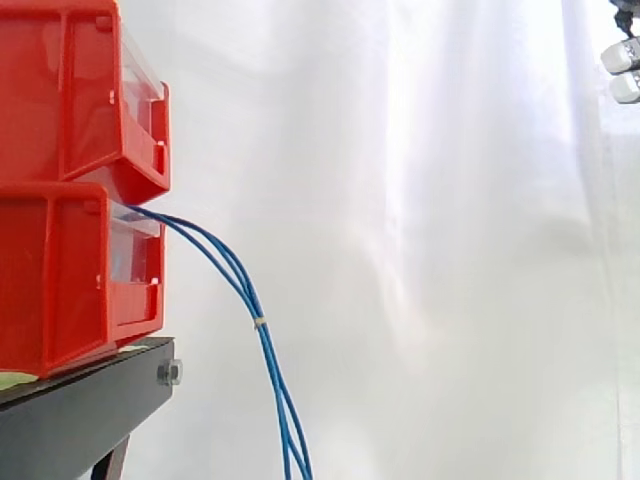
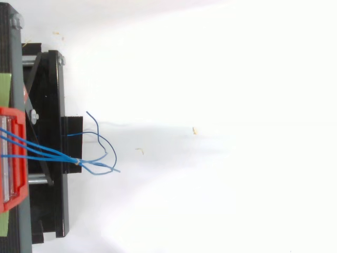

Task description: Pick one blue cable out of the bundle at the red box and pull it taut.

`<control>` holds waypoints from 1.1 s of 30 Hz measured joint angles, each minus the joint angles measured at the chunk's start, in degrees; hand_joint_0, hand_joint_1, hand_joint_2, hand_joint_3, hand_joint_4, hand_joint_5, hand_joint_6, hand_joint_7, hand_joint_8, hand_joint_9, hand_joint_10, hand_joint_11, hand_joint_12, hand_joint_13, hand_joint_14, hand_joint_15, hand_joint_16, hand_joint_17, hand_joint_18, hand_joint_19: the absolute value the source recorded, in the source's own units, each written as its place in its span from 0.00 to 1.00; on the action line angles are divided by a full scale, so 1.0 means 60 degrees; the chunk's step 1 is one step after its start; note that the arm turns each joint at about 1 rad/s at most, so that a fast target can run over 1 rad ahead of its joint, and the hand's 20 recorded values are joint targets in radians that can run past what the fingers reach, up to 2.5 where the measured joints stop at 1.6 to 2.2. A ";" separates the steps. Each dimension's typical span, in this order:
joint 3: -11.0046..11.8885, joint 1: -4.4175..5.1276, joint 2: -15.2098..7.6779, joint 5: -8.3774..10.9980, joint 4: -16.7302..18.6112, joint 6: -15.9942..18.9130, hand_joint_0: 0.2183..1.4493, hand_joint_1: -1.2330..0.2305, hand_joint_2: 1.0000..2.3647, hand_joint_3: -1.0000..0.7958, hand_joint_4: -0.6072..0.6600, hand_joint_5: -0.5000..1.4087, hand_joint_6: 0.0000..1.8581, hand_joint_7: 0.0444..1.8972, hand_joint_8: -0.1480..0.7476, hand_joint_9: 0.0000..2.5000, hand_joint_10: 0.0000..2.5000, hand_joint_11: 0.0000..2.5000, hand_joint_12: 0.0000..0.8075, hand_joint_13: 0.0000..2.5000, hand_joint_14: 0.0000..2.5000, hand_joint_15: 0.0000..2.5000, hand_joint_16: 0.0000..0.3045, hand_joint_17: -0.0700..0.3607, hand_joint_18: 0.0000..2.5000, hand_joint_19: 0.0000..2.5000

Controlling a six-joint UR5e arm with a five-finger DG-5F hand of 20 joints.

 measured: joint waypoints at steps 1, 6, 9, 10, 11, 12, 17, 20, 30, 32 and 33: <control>-0.0001 0.0008 0.0000 -0.0008 -0.0032 -0.0016 0.17 0.49 0.00 0.28 0.64 0.12 0.27 0.32 0.44 0.00 0.00 0.00 0.45 0.00 0.00 0.04 0.21 0.49 0.00 0.05; -0.0002 0.0028 -0.0002 -0.0018 -0.0161 -0.0075 0.18 0.48 0.00 0.28 0.64 0.12 0.27 0.33 0.44 0.01 0.00 0.00 0.45 0.00 0.00 0.04 0.20 0.48 0.00 0.06; -0.0003 0.0051 -0.0005 -0.0016 -0.0196 -0.0102 0.18 0.49 0.00 0.28 0.64 0.13 0.27 0.33 0.45 0.01 0.00 0.00 0.44 0.00 0.00 0.04 0.20 0.48 0.00 0.06; -0.0004 0.0060 -0.0009 -0.0012 -0.0200 -0.0118 0.18 0.49 0.00 0.28 0.64 0.13 0.27 0.33 0.45 0.02 0.00 0.00 0.44 0.00 0.00 0.04 0.20 0.48 0.00 0.06; -0.0004 0.0073 -0.0014 -0.0007 -0.0198 -0.0148 0.18 0.49 0.00 0.28 0.64 0.13 0.27 0.32 0.45 0.02 0.00 0.00 0.44 0.00 0.00 0.04 0.20 0.48 0.00 0.06; -0.0005 0.0083 -0.0014 -0.0004 -0.0195 -0.0172 0.18 0.48 0.00 0.28 0.64 0.13 0.27 0.33 0.45 0.02 0.00 0.00 0.44 0.00 0.00 0.04 0.20 0.48 0.00 0.06; -0.0004 0.0145 -0.0029 0.0004 -0.0180 -0.0354 0.18 0.49 0.00 0.28 0.64 0.13 0.27 0.33 0.45 0.02 0.00 0.00 0.44 0.00 0.00 0.04 0.20 0.48 0.00 0.06; -0.0005 0.0186 -0.0096 0.0007 -0.0223 -0.0512 0.18 0.49 0.00 0.28 0.64 0.13 0.27 0.33 0.45 0.02 0.00 0.00 0.44 0.00 0.00 0.04 0.20 0.48 0.00 0.06; -0.0025 0.0337 -0.0219 0.0000 -0.0118 -0.0981 0.20 0.49 0.00 0.28 0.64 0.13 0.27 0.33 0.45 0.04 0.00 0.00 0.43 0.00 0.00 0.04 0.19 0.47 0.00 0.07; -0.0081 0.0376 -0.0329 0.0002 0.0050 -0.1096 0.20 0.48 0.00 0.28 0.65 0.13 0.27 0.32 0.46 0.06 0.00 0.00 0.44 0.00 0.00 0.03 0.19 0.47 0.00 0.06; -0.0109 0.0392 -0.0427 0.0001 0.0149 -0.1161 0.21 0.48 0.00 0.28 0.65 0.13 0.27 0.32 0.47 0.07 0.00 0.00 0.44 0.00 0.00 0.03 0.19 0.47 0.00 0.06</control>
